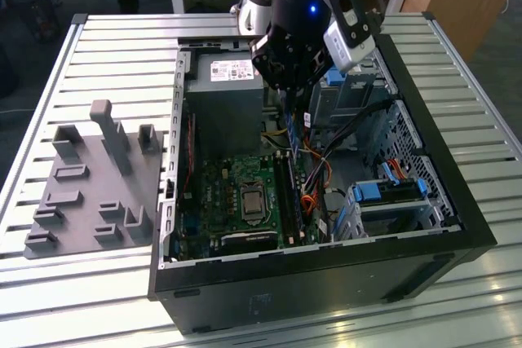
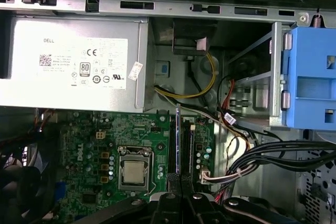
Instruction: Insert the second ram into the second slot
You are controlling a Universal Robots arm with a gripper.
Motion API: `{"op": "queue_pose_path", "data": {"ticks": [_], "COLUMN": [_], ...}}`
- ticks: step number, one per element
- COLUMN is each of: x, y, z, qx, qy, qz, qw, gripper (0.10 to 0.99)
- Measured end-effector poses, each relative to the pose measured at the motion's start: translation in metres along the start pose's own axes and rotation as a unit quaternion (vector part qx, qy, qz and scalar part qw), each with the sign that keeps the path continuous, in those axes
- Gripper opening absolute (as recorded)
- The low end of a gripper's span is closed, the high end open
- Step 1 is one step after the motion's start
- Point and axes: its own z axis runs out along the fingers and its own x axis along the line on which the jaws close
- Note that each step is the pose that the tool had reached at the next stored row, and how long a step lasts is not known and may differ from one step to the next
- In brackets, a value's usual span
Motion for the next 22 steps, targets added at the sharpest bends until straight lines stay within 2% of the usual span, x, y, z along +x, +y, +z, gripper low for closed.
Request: {"op": "queue_pose_path", "data": {"ticks": [9, 11, 22], "x": [0.0, 0.0, 0.0001], "y": [-0.0001, -0.0004, -0.0005], "z": [0.0024, 0.0056, 0.0078], "qx": [0.0, 0.0, 0.0], "qy": [0.0, 0.0, 0.0], "qz": [0.0, 0.0, 0.0], "qw": [1.0, 1.0, 1.0], "gripper": [0.114, 0.114, 0.114]}}
